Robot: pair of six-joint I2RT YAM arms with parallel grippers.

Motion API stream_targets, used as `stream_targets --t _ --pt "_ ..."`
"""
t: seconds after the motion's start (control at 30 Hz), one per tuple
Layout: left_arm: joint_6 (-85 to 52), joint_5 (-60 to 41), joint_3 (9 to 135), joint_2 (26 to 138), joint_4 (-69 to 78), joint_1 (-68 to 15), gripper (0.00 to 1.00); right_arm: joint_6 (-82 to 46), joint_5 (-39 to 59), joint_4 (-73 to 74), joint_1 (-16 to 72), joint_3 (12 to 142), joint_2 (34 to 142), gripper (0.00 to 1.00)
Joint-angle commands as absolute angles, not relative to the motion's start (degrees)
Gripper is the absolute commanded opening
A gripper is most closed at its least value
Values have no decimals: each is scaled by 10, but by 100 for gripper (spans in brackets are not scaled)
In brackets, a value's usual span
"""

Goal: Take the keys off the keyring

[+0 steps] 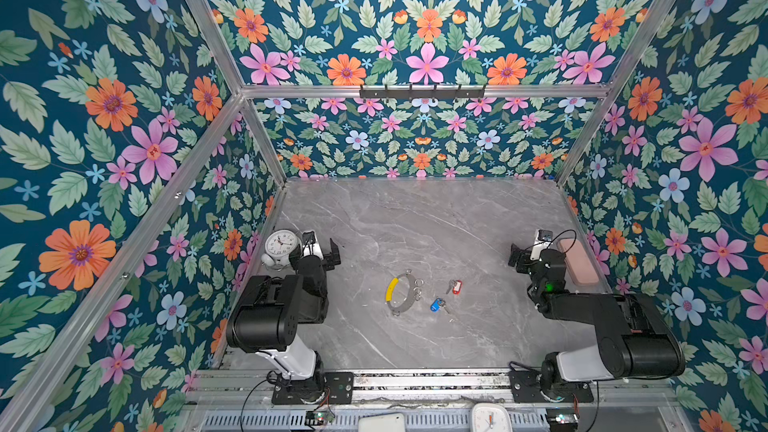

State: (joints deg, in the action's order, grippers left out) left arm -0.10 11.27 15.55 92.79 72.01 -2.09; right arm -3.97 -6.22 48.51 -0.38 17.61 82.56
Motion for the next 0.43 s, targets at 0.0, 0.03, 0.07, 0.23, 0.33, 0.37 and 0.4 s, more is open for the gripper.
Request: stream_targets --t 0.0,0.03,0.07,0.23,0.33,0.37,0.4 --pt "-4 111 157 929 737 -21 100 -43 -63 508 -4 177 826 99" --pt "-4 111 157 929 737 -20 100 -42 -63 509 -4 177 826 99" --pt "-4 111 156 930 737 -20 100 -42 -63 509 -4 177 826 99" --pt "-4 112 159 931 735 -20 100 -42 -63 509 -4 177 826 99" --pt "-4 112 157 929 737 -21 100 -42 -63 508 -4 177 826 99" --pt "-4 112 156 928 737 -20 100 -42 -63 508 -4 177 826 99" --pt "-4 112 156 928 738 -21 100 -42 -63 508 -4 177 825 99"
